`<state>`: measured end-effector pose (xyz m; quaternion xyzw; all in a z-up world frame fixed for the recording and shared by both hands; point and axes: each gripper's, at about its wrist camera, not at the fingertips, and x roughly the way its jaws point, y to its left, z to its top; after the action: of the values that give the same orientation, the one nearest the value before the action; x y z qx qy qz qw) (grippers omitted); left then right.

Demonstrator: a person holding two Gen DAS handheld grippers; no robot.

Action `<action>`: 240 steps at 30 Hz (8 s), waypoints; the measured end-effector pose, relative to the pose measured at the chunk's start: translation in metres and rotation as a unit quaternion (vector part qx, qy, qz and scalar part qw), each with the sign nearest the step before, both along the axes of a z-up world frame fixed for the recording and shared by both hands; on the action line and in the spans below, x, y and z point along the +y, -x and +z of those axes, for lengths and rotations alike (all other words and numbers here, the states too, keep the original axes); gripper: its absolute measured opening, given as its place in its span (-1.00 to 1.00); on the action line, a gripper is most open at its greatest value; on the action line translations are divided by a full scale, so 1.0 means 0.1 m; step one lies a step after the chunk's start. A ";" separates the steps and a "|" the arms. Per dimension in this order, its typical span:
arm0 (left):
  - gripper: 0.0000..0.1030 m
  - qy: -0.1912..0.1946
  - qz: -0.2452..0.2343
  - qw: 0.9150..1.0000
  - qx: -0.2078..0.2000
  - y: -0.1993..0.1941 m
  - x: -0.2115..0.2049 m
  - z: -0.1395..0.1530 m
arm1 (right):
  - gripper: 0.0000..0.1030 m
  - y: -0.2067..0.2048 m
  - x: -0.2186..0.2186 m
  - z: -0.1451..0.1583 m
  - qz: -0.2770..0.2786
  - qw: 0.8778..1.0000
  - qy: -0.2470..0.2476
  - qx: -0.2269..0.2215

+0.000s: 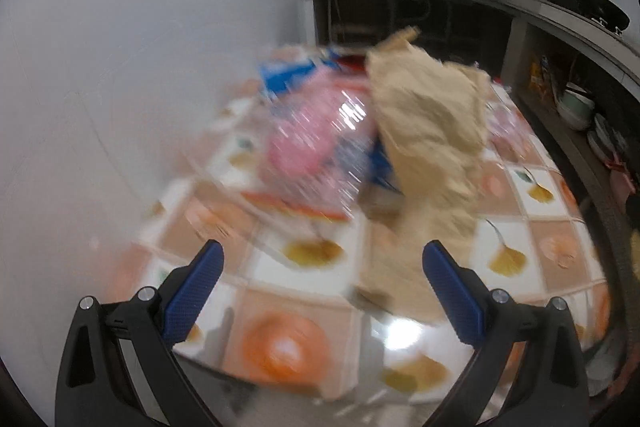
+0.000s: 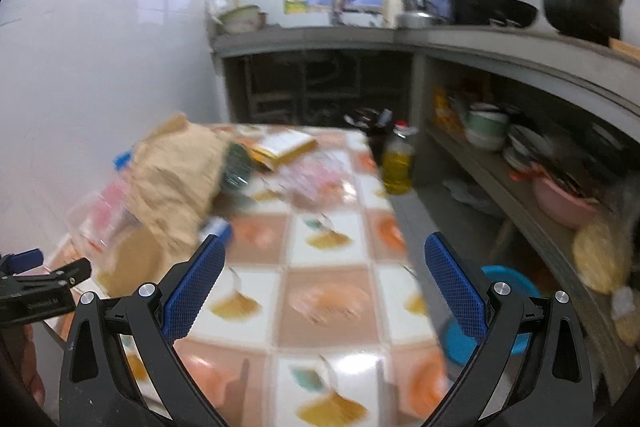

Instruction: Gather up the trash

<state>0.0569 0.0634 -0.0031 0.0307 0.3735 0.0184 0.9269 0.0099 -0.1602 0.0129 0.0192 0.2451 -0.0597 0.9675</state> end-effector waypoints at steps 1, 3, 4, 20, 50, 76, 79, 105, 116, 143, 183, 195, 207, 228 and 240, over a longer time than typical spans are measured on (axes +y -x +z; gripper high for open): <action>0.89 -0.008 0.001 1.000 -0.010 -0.03 0.07 0.02 | 0.85 -0.07 0.07 0.02 0.016 1.000 -0.002 -0.001; 0.89 -0.021 0.000 0.999 -0.027 -0.09 0.19 0.04 | 0.85 -0.20 0.22 0.08 0.052 0.999 -0.003 -0.002; 0.89 -0.021 -0.004 0.999 -0.033 -0.13 0.25 0.03 | 0.85 -0.24 0.24 0.09 0.060 0.998 -0.002 -0.002; 0.89 0.143 -0.089 0.986 -0.018 -0.57 0.82 -0.11 | 0.85 -1.01 1.18 -0.07 0.330 0.911 0.247 0.010; 0.31 0.176 -0.265 0.948 0.001 -0.22 0.22 -0.30 | -1.00 -1.35 1.14 -0.15 0.343 0.918 0.164 0.111; -0.44 0.164 -0.244 0.951 0.093 -0.20 0.29 -0.76 | -1.00 -0.88 0.54 -0.81 0.399 0.800 -0.350 0.278; -0.44 0.174 -0.221 0.954 0.099 -0.20 0.44 -0.74 | -1.00 -0.93 0.67 -0.95 0.400 0.791 -0.349 0.303; -0.33 0.256 -0.270 0.915 0.155 -0.44 0.32 -0.73 | -0.65 -0.88 1.27 -1.18 0.410 0.820 -0.236 0.322; -0.19 0.142 -0.293 0.934 0.145 -0.34 -0.05 -0.69 | 0.32 -0.48 1.05 -0.94 0.441 0.819 -0.217 0.297; -0.65 0.014 -0.317 0.941 0.114 -0.21 -0.40 -0.72 | 0.57 -1.73 0.08 -0.39 0.169 0.977 0.024 0.131; -0.77 0.055 -0.336 0.937 0.081 -0.22 -0.47 -0.55 | -0.51 -1.15 -0.39 -0.30 0.094 0.988 -0.011 0.120; -0.77 0.041 -0.392 0.917 0.064 -0.24 -1.09 -0.22 | -0.51 -0.44 -0.94 -0.07 0.045 0.996 -0.056 0.059; -0.77 0.018 -0.490 0.870 0.052 -0.34 -2.43 0.03 | -0.51 0.28 -1.70 -0.09 -0.055 0.996 -0.067 0.030; -0.76 -0.122 -0.579 0.758 0.275 -0.63 -5.43 -1.19 | -0.51 0.89 -2.85 -1.06 -0.220 0.961 -0.138 0.092; -0.72 -0.079 -0.485 0.767 0.413 -1.03 -6.37 -2.27 | -0.51 0.59 -3.20 -1.78 -0.228 0.944 -0.188 0.148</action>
<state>0.1599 -0.5732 -0.2301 0.2858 0.6530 -0.4183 0.5631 -0.0495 -0.4800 -0.1655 0.2465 0.3811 -0.2333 0.8600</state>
